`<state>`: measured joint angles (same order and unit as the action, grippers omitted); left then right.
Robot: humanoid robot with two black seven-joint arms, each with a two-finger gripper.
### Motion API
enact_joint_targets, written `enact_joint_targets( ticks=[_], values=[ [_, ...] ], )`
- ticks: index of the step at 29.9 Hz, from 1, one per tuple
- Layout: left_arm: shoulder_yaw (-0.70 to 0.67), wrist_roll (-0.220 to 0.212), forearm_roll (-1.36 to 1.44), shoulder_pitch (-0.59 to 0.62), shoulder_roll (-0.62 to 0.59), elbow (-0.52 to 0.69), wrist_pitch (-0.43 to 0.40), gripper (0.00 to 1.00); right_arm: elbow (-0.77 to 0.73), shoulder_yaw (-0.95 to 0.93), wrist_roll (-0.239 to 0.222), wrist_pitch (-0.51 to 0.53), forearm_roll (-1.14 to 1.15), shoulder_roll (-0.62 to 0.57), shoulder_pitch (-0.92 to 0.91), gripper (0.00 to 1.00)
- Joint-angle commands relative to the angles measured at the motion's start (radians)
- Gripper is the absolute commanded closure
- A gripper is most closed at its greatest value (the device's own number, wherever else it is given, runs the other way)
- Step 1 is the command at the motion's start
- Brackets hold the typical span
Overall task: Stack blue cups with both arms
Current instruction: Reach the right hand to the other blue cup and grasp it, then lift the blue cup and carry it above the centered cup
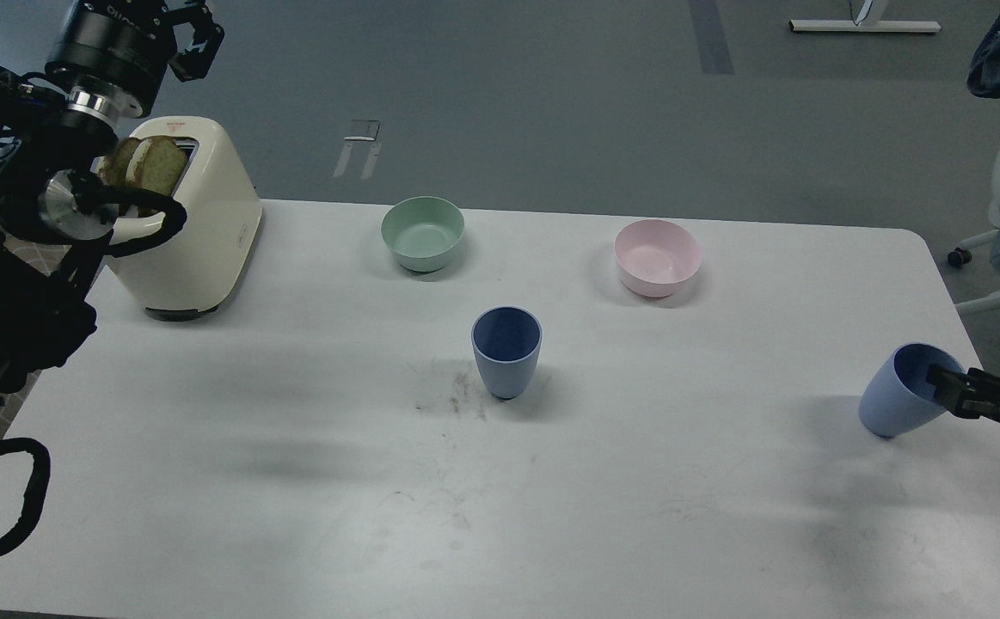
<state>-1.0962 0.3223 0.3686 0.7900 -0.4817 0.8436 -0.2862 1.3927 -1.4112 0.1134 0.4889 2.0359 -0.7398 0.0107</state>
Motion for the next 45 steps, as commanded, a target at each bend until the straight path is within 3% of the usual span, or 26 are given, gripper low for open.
enact_joint_targets(
  ticks=[1,7,13,27,35,41,45],
  values=[
    [-0.001,0.000,0.001,0.000,-0.002,0.000,0.001,0.03,0.000,0.000,0.000,0.000,0.001,-0.007,0.000,0.78],
    [-0.001,0.000,0.000,0.000,-0.002,0.000,0.001,0.03,-0.001,0.002,0.000,0.000,0.001,-0.009,0.002,0.80],
    [0.002,0.000,0.000,0.000,-0.002,0.000,-0.001,0.03,0.000,0.000,0.000,0.000,0.000,-0.013,0.002,1.00],
    [-0.002,0.000,0.000,0.000,-0.006,0.003,-0.004,0.03,0.026,-0.057,0.014,0.000,-0.028,-0.001,-0.043,1.00],
    [0.001,-0.002,0.004,0.003,-0.003,0.015,-0.014,0.03,0.045,-0.045,0.017,0.000,-0.079,-0.006,-0.285,1.00],
    [0.002,-0.005,0.007,0.003,0.002,0.015,-0.013,0.03,0.091,0.191,0.014,0.000,-0.080,0.079,-0.606,1.00],
    [0.007,-0.006,0.009,0.003,0.000,0.015,-0.013,0.03,0.091,0.380,0.000,0.000,-0.079,0.222,-0.786,1.00]
  ],
)
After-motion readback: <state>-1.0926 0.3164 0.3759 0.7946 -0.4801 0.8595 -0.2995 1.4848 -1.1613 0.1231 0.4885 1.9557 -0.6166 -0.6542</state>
